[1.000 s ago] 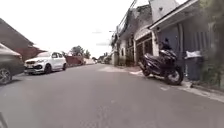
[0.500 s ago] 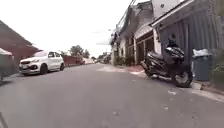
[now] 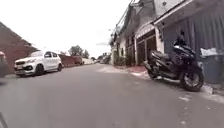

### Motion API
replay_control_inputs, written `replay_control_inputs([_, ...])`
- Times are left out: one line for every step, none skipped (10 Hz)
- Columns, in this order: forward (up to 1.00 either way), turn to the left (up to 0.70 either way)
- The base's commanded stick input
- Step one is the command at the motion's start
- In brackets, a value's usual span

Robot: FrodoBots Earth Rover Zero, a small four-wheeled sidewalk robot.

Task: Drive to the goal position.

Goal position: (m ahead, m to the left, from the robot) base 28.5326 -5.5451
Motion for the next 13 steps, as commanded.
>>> replay_control_inputs([0.7, 0.35])
replay_control_inputs([0.7, 0.24])
replay_control_inputs([0.7, 0.06])
replay_control_inputs([0.7, 0.0])
replay_control_inputs([0.7, 0.0])
replay_control_inputs([0.7, 0.0])
replay_control_inputs([0.7, 0.0])
replay_control_inputs([0.7, 0.0])
replay_control_inputs([0.7, 0.0])
replay_control_inputs([0.7, 0.0])
replay_control_inputs([0.7, 0.0])
replay_control_inputs([0.7, 0.0])
replay_control_inputs([0.7, 0.0])
